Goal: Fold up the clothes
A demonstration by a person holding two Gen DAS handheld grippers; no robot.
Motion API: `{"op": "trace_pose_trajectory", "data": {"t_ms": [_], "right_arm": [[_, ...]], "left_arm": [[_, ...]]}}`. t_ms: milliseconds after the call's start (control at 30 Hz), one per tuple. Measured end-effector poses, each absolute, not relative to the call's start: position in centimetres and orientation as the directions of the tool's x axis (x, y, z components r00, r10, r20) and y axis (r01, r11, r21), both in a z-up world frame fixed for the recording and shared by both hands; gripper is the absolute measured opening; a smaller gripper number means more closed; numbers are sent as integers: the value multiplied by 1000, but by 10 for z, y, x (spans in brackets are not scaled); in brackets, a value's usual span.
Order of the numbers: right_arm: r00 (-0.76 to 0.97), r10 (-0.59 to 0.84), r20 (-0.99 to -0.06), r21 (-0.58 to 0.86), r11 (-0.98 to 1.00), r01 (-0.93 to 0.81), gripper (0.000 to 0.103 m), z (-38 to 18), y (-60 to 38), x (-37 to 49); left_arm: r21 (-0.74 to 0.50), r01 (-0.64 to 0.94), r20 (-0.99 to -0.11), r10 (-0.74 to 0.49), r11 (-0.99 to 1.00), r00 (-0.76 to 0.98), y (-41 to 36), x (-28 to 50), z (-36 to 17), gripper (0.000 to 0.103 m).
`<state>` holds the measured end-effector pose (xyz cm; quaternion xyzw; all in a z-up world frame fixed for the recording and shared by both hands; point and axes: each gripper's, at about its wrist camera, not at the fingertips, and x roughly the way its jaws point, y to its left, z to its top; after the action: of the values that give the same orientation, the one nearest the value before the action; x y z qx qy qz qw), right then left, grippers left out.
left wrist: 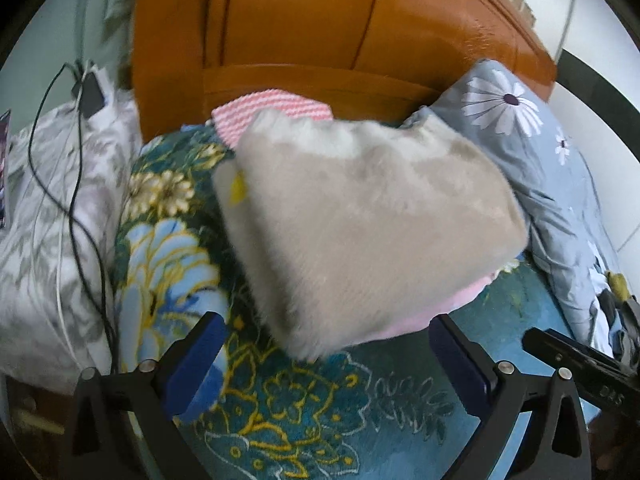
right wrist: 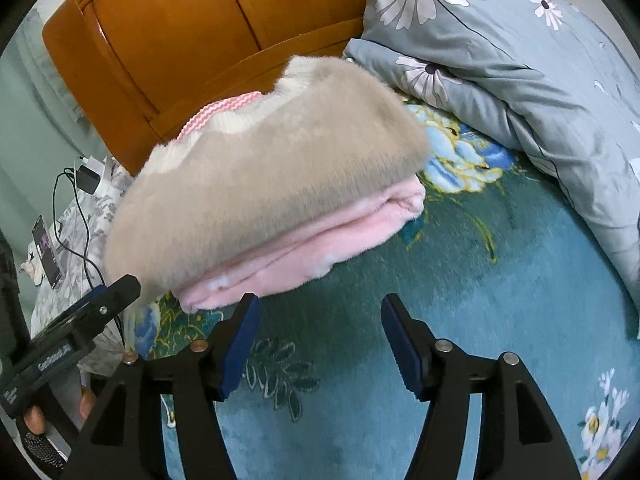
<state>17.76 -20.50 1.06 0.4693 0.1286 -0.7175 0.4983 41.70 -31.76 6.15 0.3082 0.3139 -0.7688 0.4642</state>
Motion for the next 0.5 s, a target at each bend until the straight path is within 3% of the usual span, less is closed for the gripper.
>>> {"op": "trace_pose_trajectory", "data": {"t_ms": [167, 267, 500], "right_arm": [[-84, -569, -818, 256, -490, 833, 68, -1, -201, 184], [-89, -558, -825, 247, -497, 832, 98, -10, -197, 187], [-93, -560, -823, 264, -522, 811, 99, -25, -190, 187]], "left_arm": [[-134, 943, -760, -578, -305, -295, -305, 421, 42, 103], [-109, 945, -745, -604, -308, -283, -297, 421, 33, 103], [-120, 948, -748, -601, -295, -282, -291, 417, 13, 103]]}}
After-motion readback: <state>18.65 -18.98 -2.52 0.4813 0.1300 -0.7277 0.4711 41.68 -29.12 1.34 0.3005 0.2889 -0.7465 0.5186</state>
